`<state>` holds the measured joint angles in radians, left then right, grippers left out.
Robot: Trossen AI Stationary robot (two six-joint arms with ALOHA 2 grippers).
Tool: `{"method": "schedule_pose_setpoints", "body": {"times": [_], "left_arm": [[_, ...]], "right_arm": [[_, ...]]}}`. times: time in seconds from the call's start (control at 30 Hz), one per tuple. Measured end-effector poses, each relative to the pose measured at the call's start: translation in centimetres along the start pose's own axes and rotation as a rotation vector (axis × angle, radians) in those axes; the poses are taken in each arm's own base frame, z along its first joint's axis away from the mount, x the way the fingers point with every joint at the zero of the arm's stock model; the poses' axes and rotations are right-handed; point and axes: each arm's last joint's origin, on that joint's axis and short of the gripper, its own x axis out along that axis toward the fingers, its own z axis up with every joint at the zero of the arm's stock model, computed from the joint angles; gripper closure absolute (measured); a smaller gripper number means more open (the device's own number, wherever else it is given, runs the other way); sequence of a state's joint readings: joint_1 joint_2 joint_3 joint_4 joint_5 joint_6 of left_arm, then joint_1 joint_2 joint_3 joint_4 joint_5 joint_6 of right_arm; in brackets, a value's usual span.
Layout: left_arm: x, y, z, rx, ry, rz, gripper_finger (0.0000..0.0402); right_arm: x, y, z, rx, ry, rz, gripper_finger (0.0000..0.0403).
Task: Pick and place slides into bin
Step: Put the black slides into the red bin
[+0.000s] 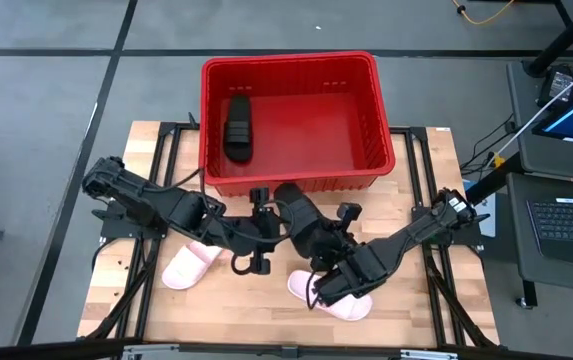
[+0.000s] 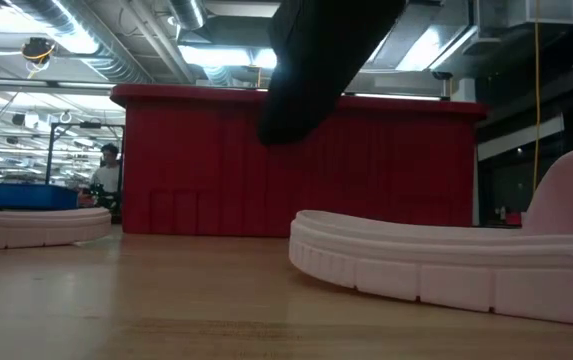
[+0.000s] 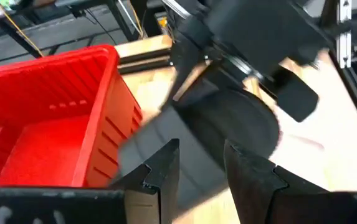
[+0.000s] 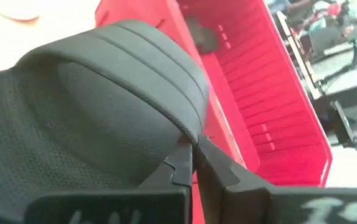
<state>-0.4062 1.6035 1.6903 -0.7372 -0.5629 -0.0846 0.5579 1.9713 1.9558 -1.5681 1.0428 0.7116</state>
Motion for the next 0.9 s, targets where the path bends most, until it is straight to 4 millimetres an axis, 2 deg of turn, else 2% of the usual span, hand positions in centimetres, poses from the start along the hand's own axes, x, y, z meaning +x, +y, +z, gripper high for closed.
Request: {"method": "schedule_pose_setpoints", "body": {"times": [0.27,0.5,0.63,0.73,0.9], "left_arm": [[-2.1,0.8,1.9,-0.023,-0.066,0.033,0.0281],[-4.1,0.1,2.8,0.111,-0.119,0.126,0.0281],[-5.5,-0.4,3.3,0.159,-0.144,0.248,0.028],[-6.3,-0.6,3.6,0.149,-0.166,0.27,0.0279],[-6.3,-0.5,3.7,0.109,-0.173,0.269,0.0279]], "right_arm": [[-3.2,-0.8,1.3,-0.037,-0.106,0.067,0.0394],[-4.7,-2.9,2.9,-0.045,-0.22,-0.016,0.0394],[-4.6,-4.0,3.6,-0.057,-0.241,-0.068,0.0395],[-3.9,-5.0,4.2,-0.041,-0.231,-0.089,0.0395],[-2.1,-6.2,4.9,-0.022,-0.211,-0.186,0.0395]]}}
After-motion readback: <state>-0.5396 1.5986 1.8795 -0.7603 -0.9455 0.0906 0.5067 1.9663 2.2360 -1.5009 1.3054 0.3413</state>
